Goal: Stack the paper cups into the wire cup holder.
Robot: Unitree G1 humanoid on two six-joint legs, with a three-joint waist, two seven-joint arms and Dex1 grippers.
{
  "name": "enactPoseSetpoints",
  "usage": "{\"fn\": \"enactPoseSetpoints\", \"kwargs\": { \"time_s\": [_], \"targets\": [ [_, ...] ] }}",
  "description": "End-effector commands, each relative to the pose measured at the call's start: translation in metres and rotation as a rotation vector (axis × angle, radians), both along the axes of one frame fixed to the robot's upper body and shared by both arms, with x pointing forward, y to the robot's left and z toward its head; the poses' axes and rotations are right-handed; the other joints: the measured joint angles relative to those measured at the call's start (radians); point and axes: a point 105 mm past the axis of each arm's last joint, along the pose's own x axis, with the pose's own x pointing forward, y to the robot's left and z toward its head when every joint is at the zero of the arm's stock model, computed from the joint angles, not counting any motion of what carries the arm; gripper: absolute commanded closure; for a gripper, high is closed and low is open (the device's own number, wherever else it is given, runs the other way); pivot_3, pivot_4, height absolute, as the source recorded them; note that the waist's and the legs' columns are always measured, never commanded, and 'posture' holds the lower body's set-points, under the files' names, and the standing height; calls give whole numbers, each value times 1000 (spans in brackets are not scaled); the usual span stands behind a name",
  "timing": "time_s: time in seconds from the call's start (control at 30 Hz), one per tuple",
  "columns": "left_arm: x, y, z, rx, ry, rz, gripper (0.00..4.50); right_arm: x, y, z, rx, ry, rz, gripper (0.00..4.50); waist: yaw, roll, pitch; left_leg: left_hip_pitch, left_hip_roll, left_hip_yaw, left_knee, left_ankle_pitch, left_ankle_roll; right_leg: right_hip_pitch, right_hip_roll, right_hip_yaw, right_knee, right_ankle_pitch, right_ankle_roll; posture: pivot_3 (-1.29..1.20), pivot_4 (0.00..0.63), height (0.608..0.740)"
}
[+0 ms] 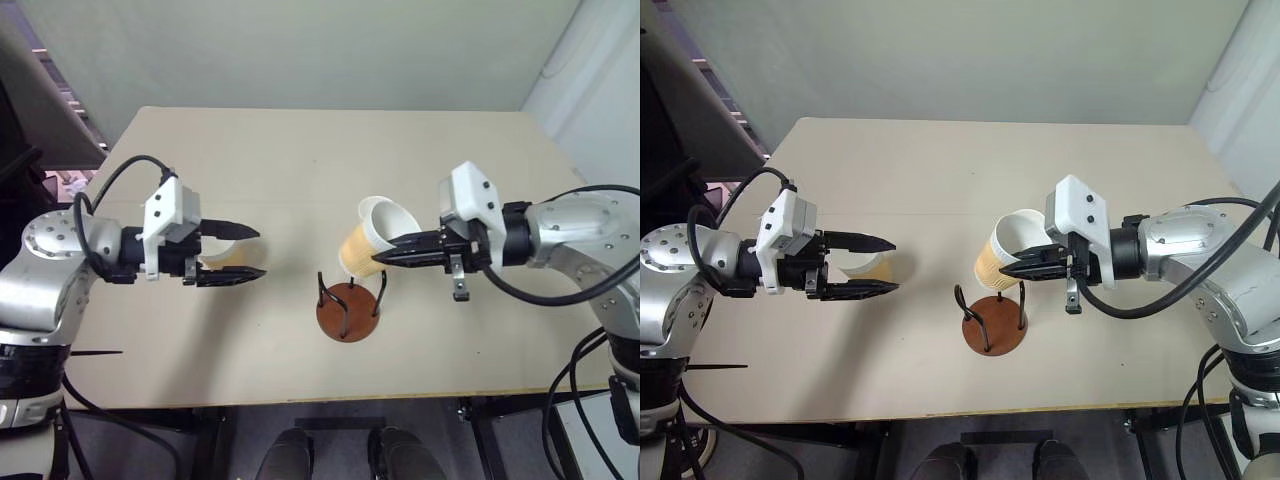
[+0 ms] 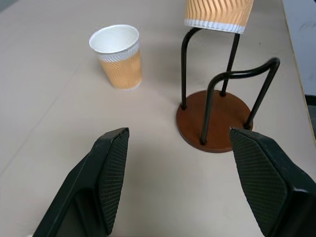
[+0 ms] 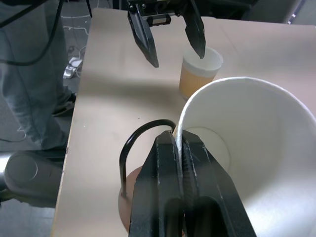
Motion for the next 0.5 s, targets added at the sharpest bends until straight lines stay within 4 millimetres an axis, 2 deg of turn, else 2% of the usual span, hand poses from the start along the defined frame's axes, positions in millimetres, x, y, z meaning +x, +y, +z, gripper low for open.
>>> {"fn": "enactPoseSetpoints", "kwargs": {
  "time_s": [0.03, 0.23, 0.33, 0.4, 0.5],
  "targets": [
    [-6, 3, 14, 9, -63, 7, 1036, -4, 1, 1, -13, -33, 21, 3560, 0, 0, 0, 0, 0, 0, 0, 0, 0, 0, 0, 0, 0, 0, 0, 0, 150, 740],
    [-9, 6, 14, 11, -61, 21, 1036, -2, 3, -1, -21, -43, 30, 1402, 0, 0, 0, 0, 0, 0, 0, 0, 0, 0, 0, 0, 1, 0, -1, 0, 150, 740],
    [-9, 10, 15, 17, -66, 47, 1036, 44, -11, 25, 37, -174, -131, 331, -1, 0, 0, 0, 0, 0, 1, 0, 0, 0, 0, 0, 1, 1, -1, 0, 150, 740],
    [-6, 15, 14, 29, -74, 80, 1036, 76, -20, 32, 41, -222, -229, 331, -6, 0, 0, 0, 0, 0, 1, 0, 0, -1, 0, 1, 1, 3, -2, 0, 150, 740],
    [1, 20, 12, 42, -87, 128, 1036, 112, -21, 23, -16, -255, -270, 331, -7, 0, 0, 1, 1, 0, 0, 0, 1, -3, 0, 0, 1, 5, -5, 0, 150, 740]
  ]
}}
